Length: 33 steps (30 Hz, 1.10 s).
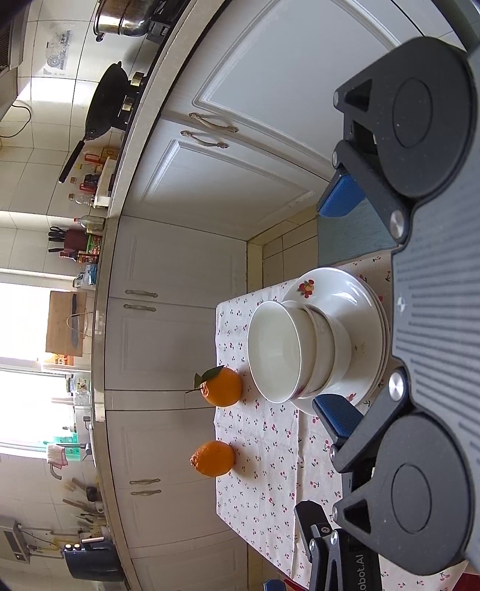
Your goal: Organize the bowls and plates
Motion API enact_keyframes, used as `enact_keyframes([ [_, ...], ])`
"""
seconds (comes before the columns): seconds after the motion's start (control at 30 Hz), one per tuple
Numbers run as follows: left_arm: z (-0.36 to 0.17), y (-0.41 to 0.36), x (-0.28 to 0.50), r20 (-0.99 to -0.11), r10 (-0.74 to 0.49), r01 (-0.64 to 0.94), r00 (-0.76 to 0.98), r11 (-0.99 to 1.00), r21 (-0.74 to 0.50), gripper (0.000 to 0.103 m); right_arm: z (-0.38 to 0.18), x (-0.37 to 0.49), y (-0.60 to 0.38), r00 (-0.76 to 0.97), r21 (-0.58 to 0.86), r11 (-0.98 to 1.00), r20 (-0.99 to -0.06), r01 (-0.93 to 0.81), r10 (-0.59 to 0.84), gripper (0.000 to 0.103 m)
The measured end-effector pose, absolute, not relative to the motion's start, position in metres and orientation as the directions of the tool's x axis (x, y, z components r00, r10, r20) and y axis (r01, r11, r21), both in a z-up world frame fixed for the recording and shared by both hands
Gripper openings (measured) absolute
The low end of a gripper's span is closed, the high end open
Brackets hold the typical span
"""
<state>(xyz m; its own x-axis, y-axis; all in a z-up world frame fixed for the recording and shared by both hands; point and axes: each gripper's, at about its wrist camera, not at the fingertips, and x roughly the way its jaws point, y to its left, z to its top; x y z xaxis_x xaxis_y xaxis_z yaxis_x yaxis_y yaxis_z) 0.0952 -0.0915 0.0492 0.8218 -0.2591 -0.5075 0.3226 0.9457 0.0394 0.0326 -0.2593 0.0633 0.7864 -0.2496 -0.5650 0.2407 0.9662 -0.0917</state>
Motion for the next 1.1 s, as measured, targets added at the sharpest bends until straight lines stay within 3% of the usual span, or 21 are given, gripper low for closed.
enact_keyframes([
  [1.1,0.0501,-0.0932,0.0952,-0.520,-0.256,0.318,0.815,0.947,0.033,0.102,0.0649,0.0327,-0.2571,0.793,-0.110,0.965,-0.551,0.239,-0.259,0.103],
])
